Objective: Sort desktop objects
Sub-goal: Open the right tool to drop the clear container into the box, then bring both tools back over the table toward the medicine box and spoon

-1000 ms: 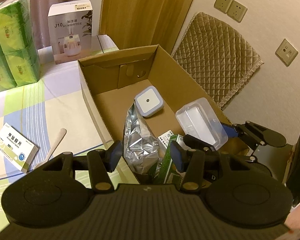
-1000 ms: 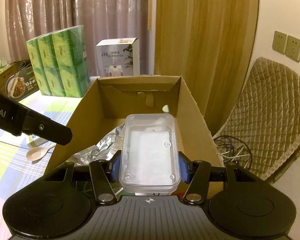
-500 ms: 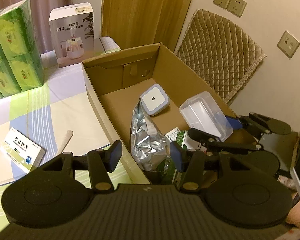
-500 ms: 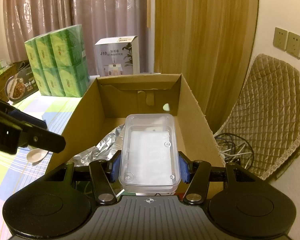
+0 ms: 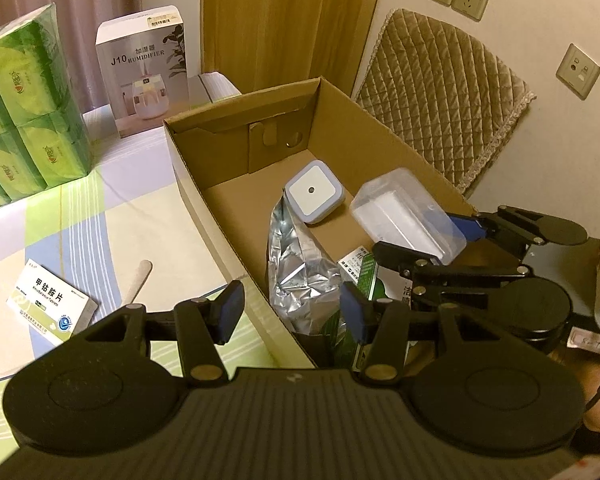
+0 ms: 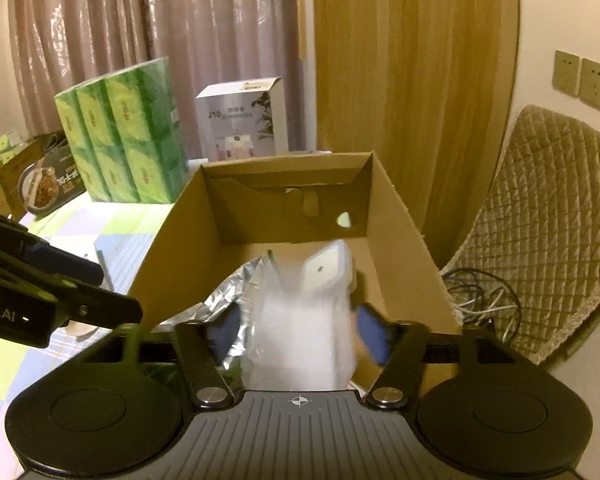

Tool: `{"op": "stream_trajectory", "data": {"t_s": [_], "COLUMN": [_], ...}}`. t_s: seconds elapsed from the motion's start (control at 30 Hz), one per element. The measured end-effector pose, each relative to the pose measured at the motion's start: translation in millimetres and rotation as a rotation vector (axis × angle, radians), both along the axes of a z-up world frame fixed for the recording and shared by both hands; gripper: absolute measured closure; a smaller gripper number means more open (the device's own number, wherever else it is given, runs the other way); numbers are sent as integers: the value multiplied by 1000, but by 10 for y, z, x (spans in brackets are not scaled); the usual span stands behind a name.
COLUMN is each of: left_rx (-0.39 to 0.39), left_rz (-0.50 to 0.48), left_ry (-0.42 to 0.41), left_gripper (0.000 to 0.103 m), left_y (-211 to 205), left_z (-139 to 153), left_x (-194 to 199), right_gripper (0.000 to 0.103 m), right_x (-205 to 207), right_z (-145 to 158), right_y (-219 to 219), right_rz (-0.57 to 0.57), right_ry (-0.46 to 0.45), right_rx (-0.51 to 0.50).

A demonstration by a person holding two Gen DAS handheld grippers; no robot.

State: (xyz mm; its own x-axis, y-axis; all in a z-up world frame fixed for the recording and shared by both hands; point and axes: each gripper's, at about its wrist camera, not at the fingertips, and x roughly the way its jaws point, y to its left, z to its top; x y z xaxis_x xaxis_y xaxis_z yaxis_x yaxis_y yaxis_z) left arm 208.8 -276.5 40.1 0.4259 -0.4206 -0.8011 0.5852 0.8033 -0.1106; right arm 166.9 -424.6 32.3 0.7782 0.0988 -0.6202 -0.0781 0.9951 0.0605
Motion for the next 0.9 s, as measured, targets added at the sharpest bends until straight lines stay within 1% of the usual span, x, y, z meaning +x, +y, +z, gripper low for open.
{"op": "stream_trajectory", "data": {"t_s": [0.17,0.23,0.3,0.43,0.67,0.73,0.77,0.87,0.9], "left_rx": [2,0,-3,-3,0,1,-1,2,8], "left_rz": [3,6,11,23,69,89,101,132,146], "left_ry": [-3,-5,-5,-14,-44,-52,-54,-65,-71], "left_gripper": [56,56,56,55,50,46,42,40,36], "left_y": [16,45,87,216,674,838,924,1184,1278], "left_z": [-1,-5,-9,-8,-16,-28,-35,-66,-83], "left_x": [-4,-13,-26,-85,-325,-423,-474,-634,-695], "right_gripper": [35,33,28,26,22,21,20,19,19], "right_x": [-77,-132,-189,-358,-706,-805,-847,-977,-1029], "right_z": [18,27,33,50,58,75,85,121,135], "right_y": [-28,-46,-55,-58,70,134,179,328,390], "right_rz": [-10,-16,-23,-33,-26,-19,-13,11,22], "right_ry": [1,1,1,-3,-9,-14,-16,-24,-27], "right_rx": [2,8,10,22,46,56,60,70,74]}}
